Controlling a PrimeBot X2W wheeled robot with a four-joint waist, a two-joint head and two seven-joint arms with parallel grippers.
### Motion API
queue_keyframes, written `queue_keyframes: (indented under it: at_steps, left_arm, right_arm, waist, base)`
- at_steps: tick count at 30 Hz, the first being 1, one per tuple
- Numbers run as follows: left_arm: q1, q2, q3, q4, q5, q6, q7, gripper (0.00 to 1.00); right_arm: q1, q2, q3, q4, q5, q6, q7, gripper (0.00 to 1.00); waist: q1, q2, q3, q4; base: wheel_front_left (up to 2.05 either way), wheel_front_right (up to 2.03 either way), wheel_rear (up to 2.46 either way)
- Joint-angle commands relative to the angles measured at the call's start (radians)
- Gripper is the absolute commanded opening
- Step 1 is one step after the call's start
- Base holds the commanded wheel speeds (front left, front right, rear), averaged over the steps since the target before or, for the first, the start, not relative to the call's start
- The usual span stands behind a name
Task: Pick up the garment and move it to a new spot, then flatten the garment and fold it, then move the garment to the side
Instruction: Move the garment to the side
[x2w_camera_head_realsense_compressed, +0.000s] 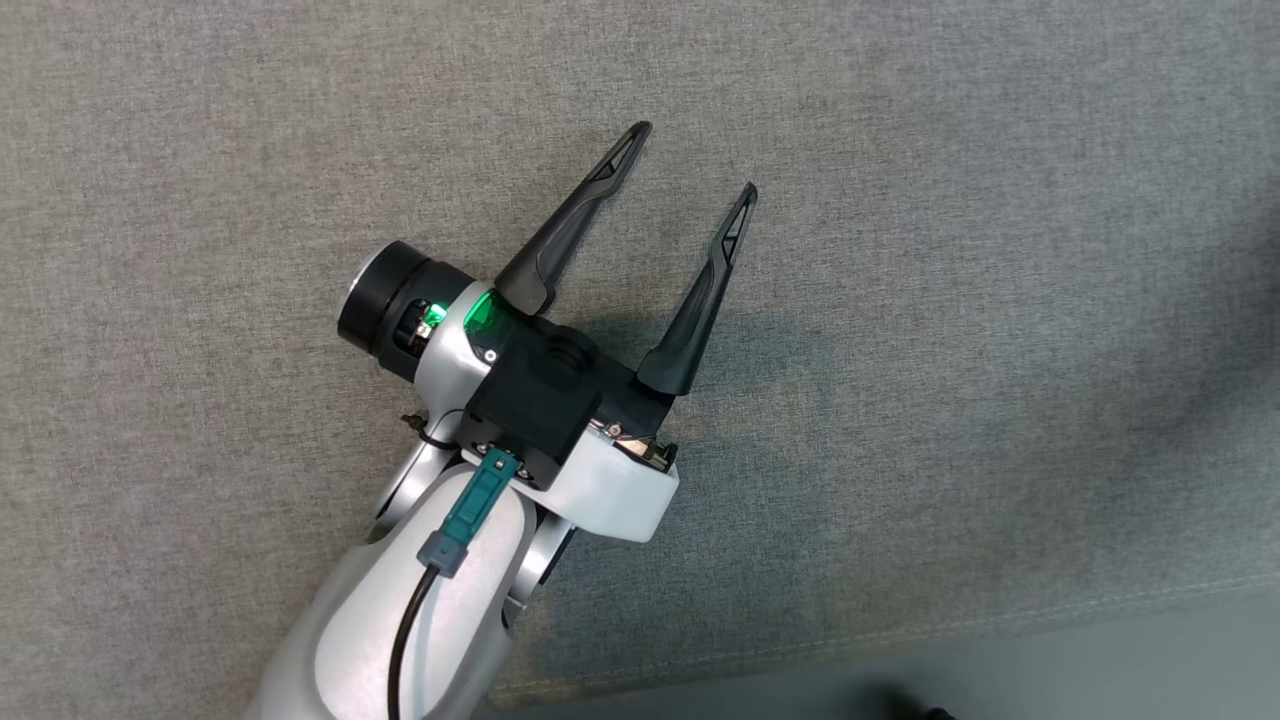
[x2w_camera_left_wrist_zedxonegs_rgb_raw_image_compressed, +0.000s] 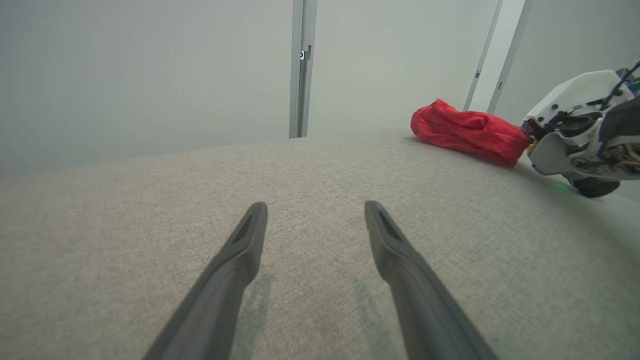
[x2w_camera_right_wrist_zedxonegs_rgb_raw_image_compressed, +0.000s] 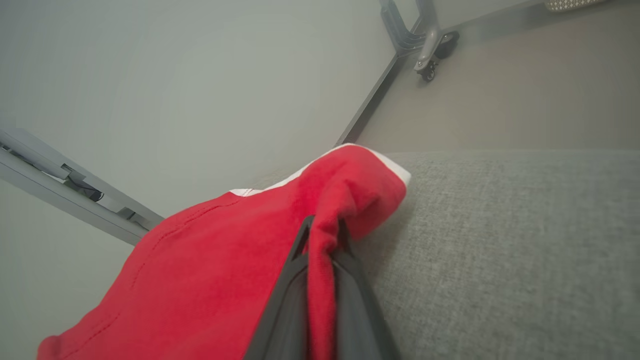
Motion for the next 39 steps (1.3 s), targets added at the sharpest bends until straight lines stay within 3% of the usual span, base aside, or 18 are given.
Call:
queue_keyframes:
  at_steps: [1,5,6,7,8,16,21,25,29,37,38,39]
  left_arm:
    - [-0.005,0.011,0.022,0.0,0.012,0.01,0.009,1.0]
    - [-0.012,0.009,0.016,0.01,0.009,0.012,0.007,1.0]
    - [-0.011,0.008,0.016,0.014,0.007,0.013,0.006,1.0]
    - [-0.01,0.008,0.016,0.018,0.004,0.014,0.003,1.0]
    - [-0.008,0.007,0.016,0.021,0.001,0.015,0.001,1.0]
    - [0.013,0.002,0.018,0.059,-0.027,0.024,-0.02,1.0]
    - [0.041,-0.004,0.036,0.089,-0.055,0.05,-0.03,1.0]
    - [0.077,-0.009,0.057,0.112,-0.087,0.074,-0.034,1.0]
    - [0.123,-0.015,0.09,0.135,-0.136,0.107,-0.037,1.0]
    - [0.239,-0.021,0.151,0.153,-0.212,0.146,-0.038,1.0]
    - [0.239,-0.021,0.151,0.153,-0.212,0.146,-0.038,1.0]
    - [0.267,-0.022,0.164,0.151,-0.225,0.148,-0.038,1.0]
  right_arm:
    - [0.005,-0.002,-0.019,-0.009,-0.026,0.0,-0.005,0.0]
    - [-0.002,0.015,-0.086,-0.003,-0.082,0.0,-0.005,0.0]
    - [0.0,0.018,-0.102,-0.004,-0.099,0.0,-0.005,0.08]
    - [0.003,0.022,-0.119,-0.003,-0.116,0.0,-0.005,0.34]
    - [0.008,0.023,-0.14,-0.003,-0.138,0.0,-0.005,1.0]
    - [0.057,0.031,-0.314,-0.029,-0.374,0.0,-0.005,1.0]
    - [0.059,0.047,-0.316,-0.083,-0.478,0.0,-0.005,1.0]
    - [0.09,0.064,-0.17,-0.104,-0.49,0.0,-0.005,1.0]
    - [0.167,0.076,0.003,-0.125,-0.408,0.0,-0.005,1.0]
    - [0.403,0.087,0.47,-0.219,-0.077,0.0,-0.005,1.0]
    - [0.403,0.087,0.47,-0.219,-0.077,0.0,-0.005,1.0]
    - [0.468,0.087,0.591,-0.27,-0.022,0.0,-0.005,1.0]
  waist:
    - [0.0,0.0,-0.003,-0.002]
    - [0.0,0.0,-0.018,-0.005]
    - [0.0,0.0,-0.024,-0.006]
    - [0.0,0.0,-0.03,-0.007]
    - [0.0,0.0,-0.036,-0.008]
    - [0.0,0.0,-0.122,-0.016]
    - [0.0,0.0,-0.203,-0.009]
    - [0.0,0.0,-0.276,0.004]
    - [0.0,0.0,-0.356,0.023]
    - [0.0,0.0,-0.521,0.06]
    - [0.0,0.0,-0.521,0.06]
    - [0.0,0.0,-0.553,0.07]
  base:
    - [0.0,0.0,0.0]
    - [0.0,0.0,0.0]
    - [0.0,0.0,0.0]
    - [0.0,0.0,0.0]
    - [0.0,0.0,0.0]
    - [0.0,0.0,0.0]
    - [0.0,0.0,0.0]
    - [0.0,0.0,0.0]
    - [0.0,0.0,0.0]
    - [0.0,0.0,0.0]
    - [0.0,0.0,0.0]
    - [0.0,0.0,0.0]
